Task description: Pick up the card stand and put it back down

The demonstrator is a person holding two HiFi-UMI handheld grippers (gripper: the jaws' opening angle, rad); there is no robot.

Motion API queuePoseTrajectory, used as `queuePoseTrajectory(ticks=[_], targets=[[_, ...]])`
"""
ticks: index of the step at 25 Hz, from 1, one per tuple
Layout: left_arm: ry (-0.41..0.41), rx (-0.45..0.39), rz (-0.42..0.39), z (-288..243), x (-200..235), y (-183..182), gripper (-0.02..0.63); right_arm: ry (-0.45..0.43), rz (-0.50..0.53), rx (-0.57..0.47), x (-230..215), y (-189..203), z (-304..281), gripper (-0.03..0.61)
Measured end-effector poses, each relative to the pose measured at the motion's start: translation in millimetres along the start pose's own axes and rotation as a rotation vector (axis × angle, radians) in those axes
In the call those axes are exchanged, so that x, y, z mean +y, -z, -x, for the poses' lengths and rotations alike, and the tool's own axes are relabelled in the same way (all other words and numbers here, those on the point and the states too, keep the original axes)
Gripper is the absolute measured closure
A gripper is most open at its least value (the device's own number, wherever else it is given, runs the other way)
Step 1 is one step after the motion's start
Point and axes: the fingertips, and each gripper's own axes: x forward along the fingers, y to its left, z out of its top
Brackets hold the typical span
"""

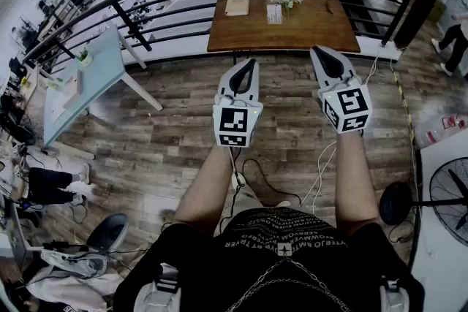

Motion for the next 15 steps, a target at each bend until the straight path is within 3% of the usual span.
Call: queuePoseTrajectory(ticks=[12,15], targets=[[-0.007,0.061,-0.116,52.8,10.3,62.0,0.595,0.066,-0.244,0.134,36.1,108.5,60.3,0.563],[-0.014,0.107,-0.058,70.8,21.0,94.2,0.595,0.103,-0.252,0.182,46.9,138.2,66.9,0.563]])
